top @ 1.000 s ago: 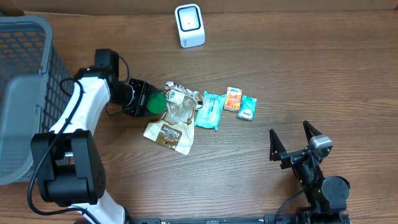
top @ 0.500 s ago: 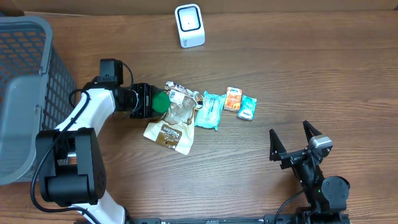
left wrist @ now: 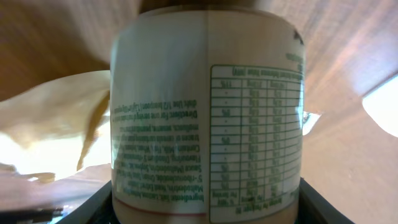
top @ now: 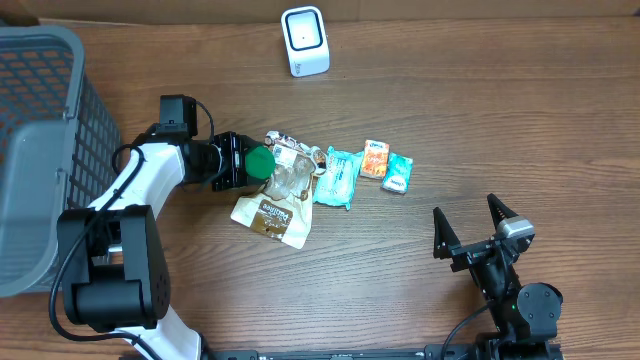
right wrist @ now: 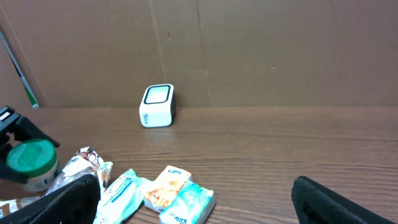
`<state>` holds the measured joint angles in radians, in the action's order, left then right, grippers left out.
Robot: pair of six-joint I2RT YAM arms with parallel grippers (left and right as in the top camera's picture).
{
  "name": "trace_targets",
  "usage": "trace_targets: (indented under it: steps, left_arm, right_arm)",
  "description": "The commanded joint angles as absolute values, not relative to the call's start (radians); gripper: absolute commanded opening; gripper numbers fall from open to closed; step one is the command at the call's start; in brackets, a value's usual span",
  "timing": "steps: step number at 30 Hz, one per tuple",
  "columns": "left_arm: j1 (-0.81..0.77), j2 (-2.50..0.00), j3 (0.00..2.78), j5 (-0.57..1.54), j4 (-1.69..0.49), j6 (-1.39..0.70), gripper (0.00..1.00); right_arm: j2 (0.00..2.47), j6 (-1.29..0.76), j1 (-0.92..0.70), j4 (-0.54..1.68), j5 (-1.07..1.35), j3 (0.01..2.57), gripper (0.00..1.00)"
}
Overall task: Scan the item barcode
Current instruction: 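Set the jar down left of the mushroom bag and release it, then raise the left gripper and move it back toward the basket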
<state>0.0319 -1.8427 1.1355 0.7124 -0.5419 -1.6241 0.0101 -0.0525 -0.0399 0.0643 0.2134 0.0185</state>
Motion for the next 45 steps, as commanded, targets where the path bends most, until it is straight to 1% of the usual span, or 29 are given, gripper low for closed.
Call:
trace_targets:
  steps: [1,5,6,7,8,10,13,18,19,20,21,22,28,31,35,45]
  left_arm:
    - [0.051,-1.844,1.131,0.761,-0.493,-1.604,0.43]
    - [0.083,-1.844,1.131,0.811,-0.452,-1.605,0.46]
    - [0.102,-1.844,1.131,0.813,-0.451,-1.605,0.56]
    - [0.114,-1.844,1.131,0.812,-0.451,-1.605,0.63]
    - [0.126,-1.844,1.131,0.808,-0.452,-1.605,0.64]
    - [0.146,-1.844,1.131,0.805,-0.453,-1.604,0.57]
    - [0.151,-1.844,1.131,0.804,-0.456,-1.605,0.52]
    - [0.145,-1.844,1.131,0.813,-0.456,-1.605,0.51]
    - [0.145,-1.844,1.131,0.816,-0.454,-1.605,0.55]
    - [0.146,-1.844,1.131,0.824,-0.446,-1.605,0.65]
    - [0.146,-1.844,1.131,0.831,-0.43,-1.603,0.81]
    - [0.146,-1.844,1.131,0.838,-0.409,-1.596,1.0]
    - [0.162,-1.839,1.137,0.885,-0.238,-1.592,1.0]
    - [0.175,-1.825,1.139,0.899,-0.191,-1.609,1.0]
    - [0.17,-1.793,1.167,0.907,-0.159,-1.598,1.0]
    - [0.155,-1.696,1.2,0.925,-0.165,-1.589,1.0]
  right_arm:
    - [0.003,-0.056,-0.044,0.059,0.219,0.008,1.0]
    - [0.003,-0.056,-0.044,0.059,0.219,0.008,1.0]
    - [0.003,-0.056,-0.044,0.059,0.219,0.008,1.0]
    - [0.003,-0.056,-0.044,0.058,0.219,0.008,1.0]
    - [0.003,-0.057,-0.044,0.058,0.219,0.007,1.0]
    - [0.003,-0.056,-0.044,0.059,0.219,0.008,1.0]
    - [0.003,-0.056,-0.044,0.058,0.219,0.008,1.0]
    - [0.003,-0.056,-0.044,0.058,0.219,0.008,1.0]
    - [0.003,-0.056,-0.044,0.058,0.219,0.007,1.0]
    - [0.003,-0.056,-0.044,0.059,0.219,0.008,1.0]
    - [0.003,-0.056,-0.044,0.059,0.219,0.008,1.0]
    - [0.003,-0.056,-0.044,0.059,0.219,0.008,1.0]
    - [0.003,-0.057,-0.044,0.059,0.219,0.008,1.0]
    - [0.003,-0.056,-0.044,0.058,0.219,0.008,1.0]
    - [0.003,-0.056,-0.044,0.059,0.219,0.007,1.0]
    - [0.003,-0.056,-0.044,0.058,0.219,0.008,1.0]
